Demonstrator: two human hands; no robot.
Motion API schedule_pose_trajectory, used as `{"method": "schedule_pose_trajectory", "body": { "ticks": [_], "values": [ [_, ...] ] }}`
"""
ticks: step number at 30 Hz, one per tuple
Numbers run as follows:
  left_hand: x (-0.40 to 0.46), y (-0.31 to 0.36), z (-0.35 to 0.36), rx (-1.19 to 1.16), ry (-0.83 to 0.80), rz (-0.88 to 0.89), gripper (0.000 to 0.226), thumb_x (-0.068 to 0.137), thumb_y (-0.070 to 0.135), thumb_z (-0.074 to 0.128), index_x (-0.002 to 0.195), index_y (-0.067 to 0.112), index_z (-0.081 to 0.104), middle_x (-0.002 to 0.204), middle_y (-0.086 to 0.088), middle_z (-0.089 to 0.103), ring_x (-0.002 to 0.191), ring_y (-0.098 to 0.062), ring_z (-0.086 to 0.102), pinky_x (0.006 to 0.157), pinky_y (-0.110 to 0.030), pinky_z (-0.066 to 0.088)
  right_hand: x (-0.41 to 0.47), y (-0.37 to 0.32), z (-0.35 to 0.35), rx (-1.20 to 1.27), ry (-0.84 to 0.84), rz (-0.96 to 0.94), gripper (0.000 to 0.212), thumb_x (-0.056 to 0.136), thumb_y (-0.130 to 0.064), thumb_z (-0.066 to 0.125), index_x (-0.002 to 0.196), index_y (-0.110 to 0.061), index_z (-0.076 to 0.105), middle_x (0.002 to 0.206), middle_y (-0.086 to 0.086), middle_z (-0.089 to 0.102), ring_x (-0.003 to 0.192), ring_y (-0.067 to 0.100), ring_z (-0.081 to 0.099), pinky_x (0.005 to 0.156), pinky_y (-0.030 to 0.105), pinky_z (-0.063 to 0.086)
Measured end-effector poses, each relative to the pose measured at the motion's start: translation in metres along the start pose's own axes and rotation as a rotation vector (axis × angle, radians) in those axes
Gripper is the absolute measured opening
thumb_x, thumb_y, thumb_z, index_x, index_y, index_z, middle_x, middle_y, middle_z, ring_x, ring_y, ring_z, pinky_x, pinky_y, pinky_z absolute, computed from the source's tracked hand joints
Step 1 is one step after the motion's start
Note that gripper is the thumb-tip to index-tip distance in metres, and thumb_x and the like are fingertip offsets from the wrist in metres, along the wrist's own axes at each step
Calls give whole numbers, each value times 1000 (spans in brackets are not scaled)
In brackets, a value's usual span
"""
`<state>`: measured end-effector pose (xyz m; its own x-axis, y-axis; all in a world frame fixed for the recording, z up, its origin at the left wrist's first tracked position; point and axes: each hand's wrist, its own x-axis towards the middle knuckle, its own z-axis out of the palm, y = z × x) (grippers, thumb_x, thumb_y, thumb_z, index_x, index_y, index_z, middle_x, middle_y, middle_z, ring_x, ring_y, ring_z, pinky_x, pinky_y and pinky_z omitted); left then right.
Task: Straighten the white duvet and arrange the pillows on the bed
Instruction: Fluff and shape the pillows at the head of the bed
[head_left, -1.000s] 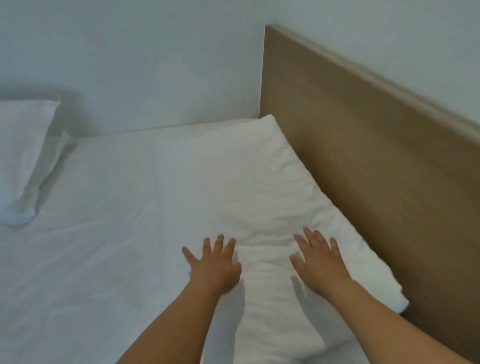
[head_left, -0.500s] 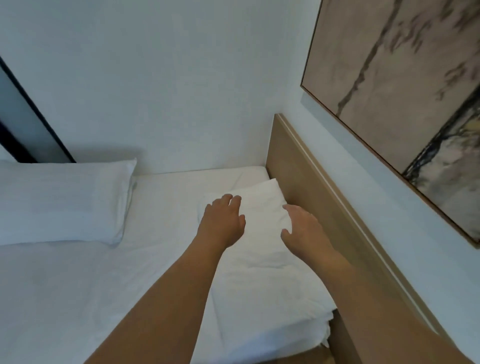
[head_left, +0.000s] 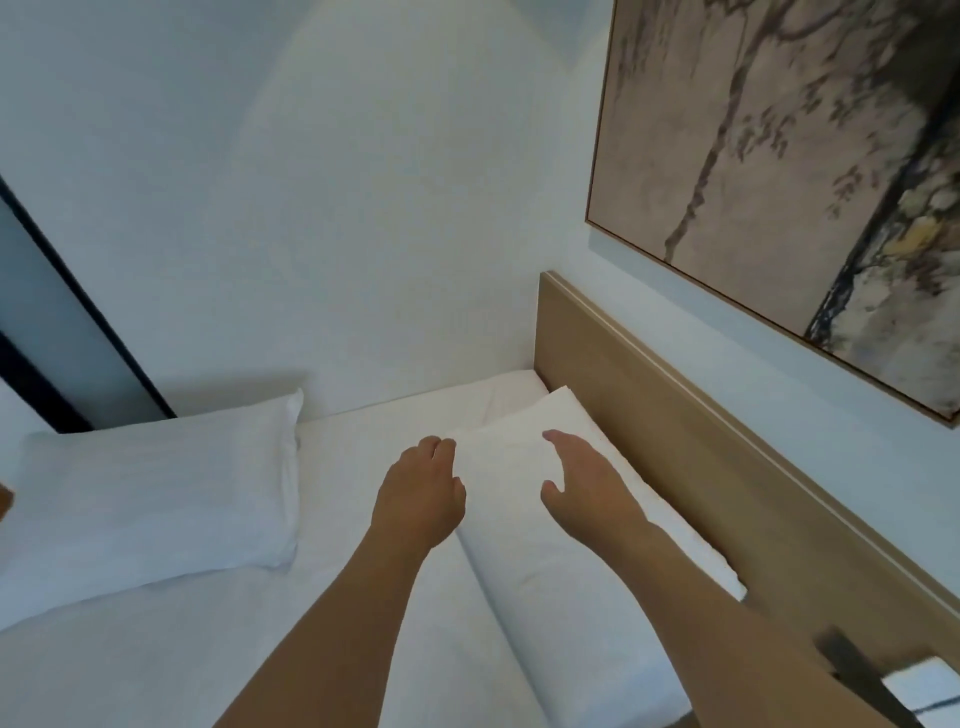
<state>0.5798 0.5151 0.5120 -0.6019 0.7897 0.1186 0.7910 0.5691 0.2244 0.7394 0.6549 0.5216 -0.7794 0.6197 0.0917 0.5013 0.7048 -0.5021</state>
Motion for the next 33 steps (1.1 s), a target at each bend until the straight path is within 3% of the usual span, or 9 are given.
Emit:
{"method": "schedule_pose_trajectory", "body": {
  "ticks": [11, 16, 20, 24, 33],
  "values": [
    [-31, -144, -52, 70, 136, 57, 45, 85, 27, 48, 124, 6, 56, 117, -11, 61, 93, -31, 60, 81, -40, 50, 2, -135, 70, -65, 41, -61, 59, 91, -18, 53, 147, -14, 34, 150, 0, 40, 137, 16, 37, 113, 28, 24],
    [-41, -223, -77, 111, 100, 168, 46, 87, 27, 54, 130, 10, 52, 124, -6, 58, 103, -28, 58, 90, -40, 46, -9, -217, 118, -74, 91, 10, 53, 90, -17, 53, 142, -15, 41, 144, 0, 47, 131, 17, 43, 108, 27, 29],
    [-39, -286, -90, 141, 88, 118, 47, 86, 28, 52, 129, 9, 51, 124, -8, 57, 103, -30, 58, 92, -40, 45, -18, -263, 147, -124, 128, 21, 55, 89, -19, 55, 143, -17, 42, 144, -2, 47, 130, 16, 45, 107, 27, 32],
    [-31, -297, -90, 174, 70, 206, 49, 83, 27, 55, 128, 8, 52, 122, -8, 58, 102, -30, 59, 93, -43, 45, -22, -270, 147, -150, 234, 120, 56, 87, -20, 58, 141, -15, 45, 141, 0, 51, 128, 18, 48, 108, 30, 33],
    [-16, -315, -72, 223, 24, 349, 54, 81, 31, 55, 131, 12, 49, 127, -4, 56, 106, -26, 57, 94, -43, 43, -20, -279, 173, -157, 243, 276, 59, 89, -23, 58, 144, -18, 39, 146, -3, 45, 132, 16, 44, 111, 30, 31]
  ]
}}
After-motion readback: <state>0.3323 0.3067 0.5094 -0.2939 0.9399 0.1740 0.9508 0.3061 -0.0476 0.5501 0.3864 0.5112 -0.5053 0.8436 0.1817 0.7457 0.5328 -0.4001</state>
